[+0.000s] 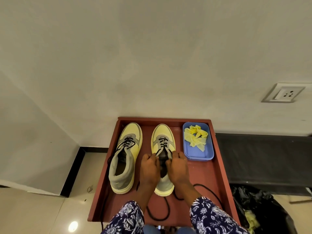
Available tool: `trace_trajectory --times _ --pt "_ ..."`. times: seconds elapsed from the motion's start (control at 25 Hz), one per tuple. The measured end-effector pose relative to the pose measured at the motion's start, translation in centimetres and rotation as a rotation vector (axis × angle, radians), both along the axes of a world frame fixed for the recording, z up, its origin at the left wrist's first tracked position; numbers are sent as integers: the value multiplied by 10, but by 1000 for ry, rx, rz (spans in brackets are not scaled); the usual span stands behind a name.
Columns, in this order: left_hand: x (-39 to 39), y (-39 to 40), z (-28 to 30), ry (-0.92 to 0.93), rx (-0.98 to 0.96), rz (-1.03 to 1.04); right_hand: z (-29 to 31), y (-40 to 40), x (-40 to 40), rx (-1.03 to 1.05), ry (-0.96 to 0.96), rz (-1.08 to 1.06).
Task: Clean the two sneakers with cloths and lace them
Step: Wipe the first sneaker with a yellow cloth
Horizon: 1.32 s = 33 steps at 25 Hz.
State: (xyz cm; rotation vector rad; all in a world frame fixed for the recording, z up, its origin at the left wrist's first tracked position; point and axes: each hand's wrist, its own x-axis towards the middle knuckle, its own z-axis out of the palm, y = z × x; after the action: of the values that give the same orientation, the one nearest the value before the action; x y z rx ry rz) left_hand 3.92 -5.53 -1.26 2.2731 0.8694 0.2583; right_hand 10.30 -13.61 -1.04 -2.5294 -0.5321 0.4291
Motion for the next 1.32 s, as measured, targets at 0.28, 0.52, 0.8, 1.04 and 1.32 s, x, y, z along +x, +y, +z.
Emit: trace_trajectory --times 0.28,0.52,0.8,1.04,1.32 --pt "13 -22 -1 -69 -51 -21 3 -20 13 5 -3 -12" --pt "19 -32 -10 -126 -48 7 -2 -29 14 14 -31 -62" --pt "18 -31 -3 -55 -90 -10 -3 -29 13 0 -1 -60" --pt "14 -21 4 -50 -97 -15 15 -27 13 34 -39 -76" --pt "0 13 26 -99 -14 39 36 8 0 95 -124 -46"
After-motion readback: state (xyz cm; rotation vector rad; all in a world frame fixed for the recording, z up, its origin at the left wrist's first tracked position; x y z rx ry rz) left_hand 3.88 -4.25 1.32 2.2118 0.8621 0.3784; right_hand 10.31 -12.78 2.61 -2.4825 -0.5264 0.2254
